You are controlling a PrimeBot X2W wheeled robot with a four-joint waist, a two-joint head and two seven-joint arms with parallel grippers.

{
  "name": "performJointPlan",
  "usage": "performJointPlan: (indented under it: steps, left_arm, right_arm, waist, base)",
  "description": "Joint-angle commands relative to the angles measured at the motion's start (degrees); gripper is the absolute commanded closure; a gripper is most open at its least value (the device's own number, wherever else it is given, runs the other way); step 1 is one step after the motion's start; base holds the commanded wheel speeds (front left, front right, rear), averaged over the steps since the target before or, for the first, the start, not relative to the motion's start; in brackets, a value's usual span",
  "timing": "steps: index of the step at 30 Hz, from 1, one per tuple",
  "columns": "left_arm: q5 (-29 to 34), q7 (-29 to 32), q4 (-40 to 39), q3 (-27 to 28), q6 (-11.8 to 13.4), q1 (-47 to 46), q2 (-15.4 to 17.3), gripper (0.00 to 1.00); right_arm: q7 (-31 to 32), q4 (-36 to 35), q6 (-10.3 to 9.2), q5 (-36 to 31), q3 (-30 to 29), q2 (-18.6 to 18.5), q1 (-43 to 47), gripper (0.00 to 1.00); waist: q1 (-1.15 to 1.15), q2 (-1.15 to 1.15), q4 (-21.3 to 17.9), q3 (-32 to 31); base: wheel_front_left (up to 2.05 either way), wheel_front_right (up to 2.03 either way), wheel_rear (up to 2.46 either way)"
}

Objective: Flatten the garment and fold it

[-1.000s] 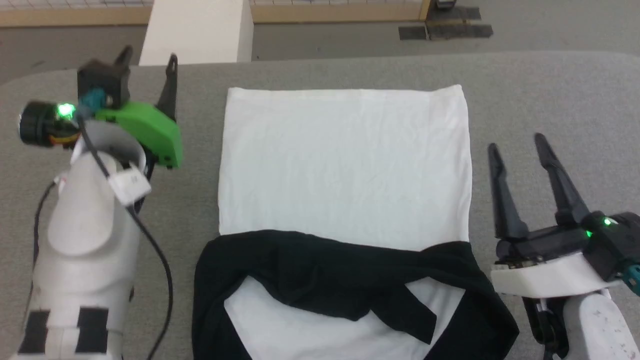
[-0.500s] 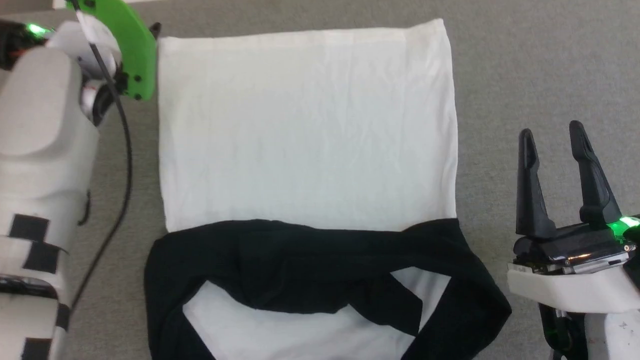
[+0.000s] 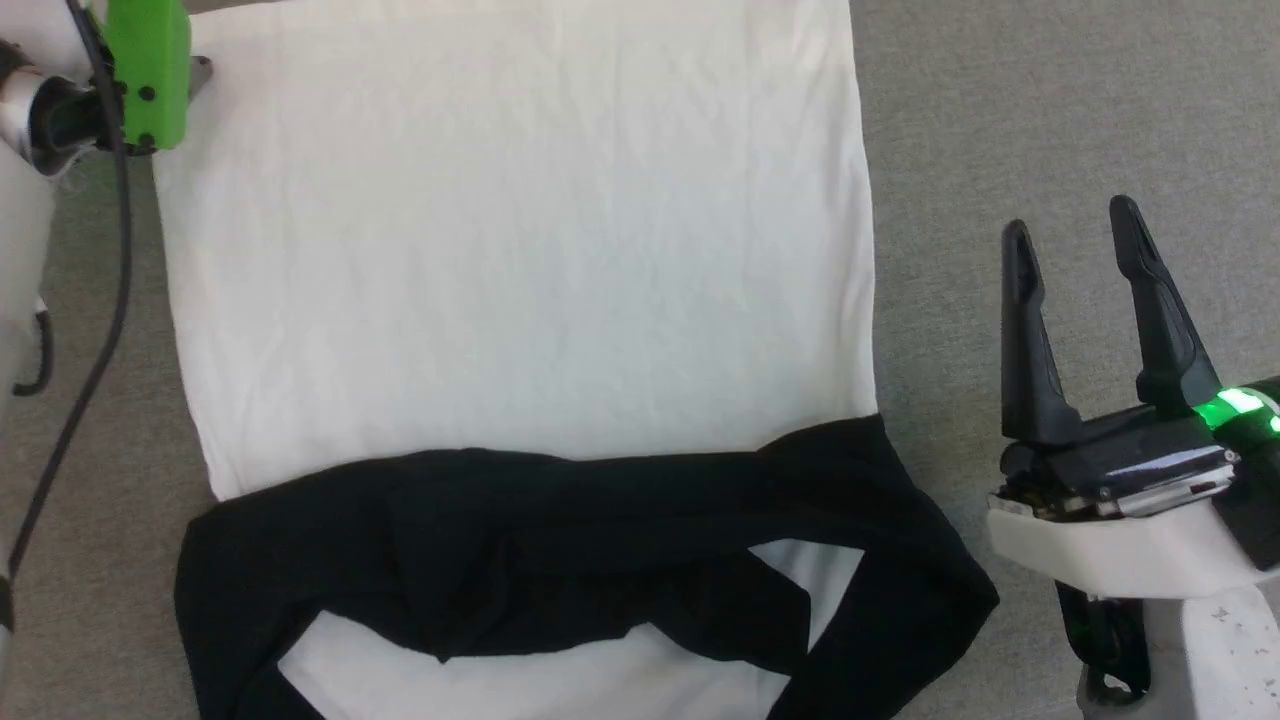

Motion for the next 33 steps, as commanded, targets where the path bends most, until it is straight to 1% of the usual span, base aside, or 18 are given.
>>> performJointPlan:
  steps: [1,5,6,10,13,15,18,20,22,23,26,29,31,33]
  left_arm:
    - [-1.37,0.90,-0.62,-0.54,-0.12,-1.01,1.18,0.00]
    - [-3.48,3.13,-1.96,-2.76,-0.12,-1.03,2.62,0.00]
    - [-4.17,3.62,-2.15,-3.05,-0.12,-0.92,2.77,1.00]
    - [-5.66,3.21,-2.79,-3.88,-0.12,-0.62,3.67,1.00]
    - [-6.64,1.57,-2.78,-3.56,-0.12,-0.35,4.16,1.00]
    - [-6.64,0.34,-3.89,-4.47,-0.12,-0.10,4.41,1.00]
    - [-7.71,-1.67,-6.07,-5.56,-0.12,0.65,4.26,1.00]
    - [-7.91,-2.61,-7.57,-6.93,-0.12,1.29,4.50,1.00]
    - [-8.09,-3.70,-8.98,-8.26,-0.12,1.89,4.55,1.00]
    - [-8.43,-4.45,-9.88,-8.88,-0.12,2.19,4.46,1.00]
    - [-8.29,-6.05,-11.69,-10.73,-0.12,2.63,4.39,1.00]
    - [-8.56,-7.16,-13.22,-12.37,-0.12,2.90,4.04,1.00]
    - [-8.66,-8.08,-14.06,-13.34,-0.12,2.79,3.74,1.00]
    - [-8.74,-8.72,-14.50,-13.99,-0.12,2.53,3.40,1.00]
  right_arm:
    - [-0.28,0.48,-0.09,-0.68,0.76,0.09,-1.24,0.00]
    - [-0.28,1.47,-0.09,-1.43,1.86,0.09,-2.04,0.00]
    - [-0.28,1.69,-0.09,-1.57,1.95,0.09,-2.15,0.00]
    - [-0.28,2.61,-0.09,-2.10,1.68,0.09,-2.42,0.00]
    - [-0.28,2.22,-0.09,-2.86,0.04,-0.02,-4.13,0.00]
    - [-0.28,2.04,-0.09,-3.37,-1.52,-0.69,-5.80,0.00]
    - [-0.28,2.64,-0.09,-3.57,-3.40,-2.99,-8.86,0.00]
    - [-0.02,4.46,-0.09,-3.62,-3.91,-5.47,-11.33,0.00]
    - [2.19,6.84,-0.09,-2.93,-4.04,-8.34,-14.70,0.00]
    - [4.49,8.47,-0.09,-1.81,-3.52,-10.34,-17.28,0.00]
    - [11.29,11.77,-0.09,1.32,-0.70,-14.79,-23.10,0.00]
    - [20.30,15.81,-0.09,5.89,4.80,-19.88,-29.21,0.00]
    - [27.66,18.74,-0.09,8.89,9.81,-23.52,-34.21,0.00]
    - [33.93,21.37,-0.09,11.66,13.72,-25.85,-38.25,0.00]
  waist:
    - [-0.01,0.00,-1.34,1.57]
    - [-0.01,0.00,-1.17,2.15]
    - [-0.01,0.00,-1.08,2.14]
    - [-0.01,0.00,-0.45,1.22]
    - [-0.01,0.00,0.09,-0.26]
    - [-0.01,0.00,0.83,-1.48]
    - [-0.01,0.00,2.33,-3.28]
    - [-0.01,0.00,3.34,-4.36]
    - [-0.01,0.00,4.43,-5.31]
    - [-0.01,0.00,5.08,-5.67]
    - [-0.01,0.00,6.34,-6.07]
    - [-0.01,0.00,7.44,-5.88]
    - [-0.01,0.00,8.11,-5.45]
    - [-0.01,0.00,8.64,-4.97]
  base:
    - [0.00,0.00,0.00]
    - [0.00,0.00,0.00]
    - [0.00,0.00,0.00]
    - [0.00,0.00,0.00]
    - [0.00,0.00,0.00]
    - [0.00,0.00,0.00]
    - [0.00,0.00,0.00]
    - [0.00,0.00,0.00]
    - [0.00,0.00,0.00]
    - [0.00,0.00,0.00]
    - [0.00,0.00,0.00]
    - [0.00,0.00,0.00]
    - [0.00,0.00,0.00]
    - [0.00,0.00,0.00]
